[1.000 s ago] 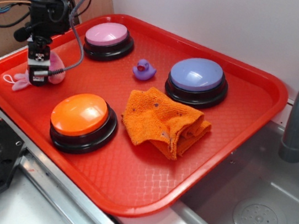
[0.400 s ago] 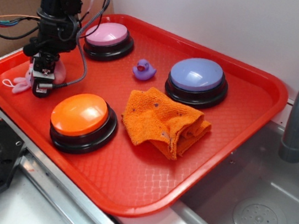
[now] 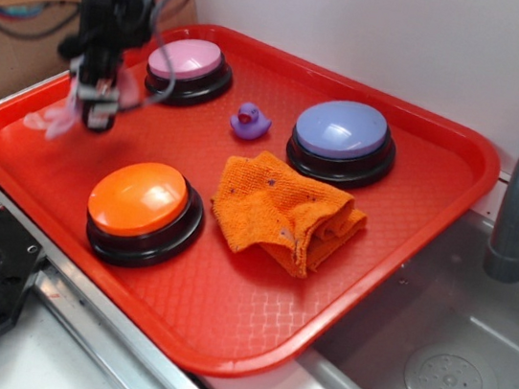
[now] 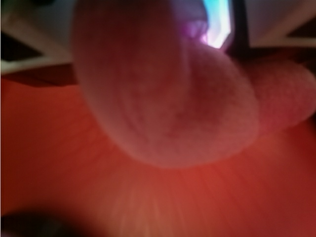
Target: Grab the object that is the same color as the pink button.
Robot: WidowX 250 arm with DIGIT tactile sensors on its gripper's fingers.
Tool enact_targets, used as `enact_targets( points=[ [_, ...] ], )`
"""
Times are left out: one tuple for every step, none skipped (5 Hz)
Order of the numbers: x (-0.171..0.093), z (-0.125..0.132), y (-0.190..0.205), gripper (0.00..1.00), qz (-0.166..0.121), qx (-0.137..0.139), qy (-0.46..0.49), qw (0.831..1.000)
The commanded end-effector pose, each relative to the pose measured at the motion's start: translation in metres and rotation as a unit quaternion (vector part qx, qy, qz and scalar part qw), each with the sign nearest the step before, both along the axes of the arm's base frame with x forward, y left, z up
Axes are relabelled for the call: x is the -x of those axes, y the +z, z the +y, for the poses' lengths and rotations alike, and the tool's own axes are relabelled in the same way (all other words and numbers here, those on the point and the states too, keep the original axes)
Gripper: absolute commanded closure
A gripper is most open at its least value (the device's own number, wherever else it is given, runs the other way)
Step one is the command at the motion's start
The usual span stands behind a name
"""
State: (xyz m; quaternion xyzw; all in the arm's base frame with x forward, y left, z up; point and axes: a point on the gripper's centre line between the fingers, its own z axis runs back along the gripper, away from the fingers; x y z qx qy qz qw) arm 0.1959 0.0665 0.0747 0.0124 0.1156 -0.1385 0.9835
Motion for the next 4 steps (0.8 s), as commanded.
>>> enact_targets(
  points=[
    [0.007,-0.037,0.117,1.0,-0.141,0.056,0.07,0.986],
    [0.031,-0.036,0.166,1.0,-0.178,0.066,0.087,0.978],
    [0.046,-0.032,0.191,1.0,-0.194,0.034,0.137,0.971],
    [0.041,-0.032,0.193,1.0,-0.175,0.005,0.156,0.972]
  ],
)
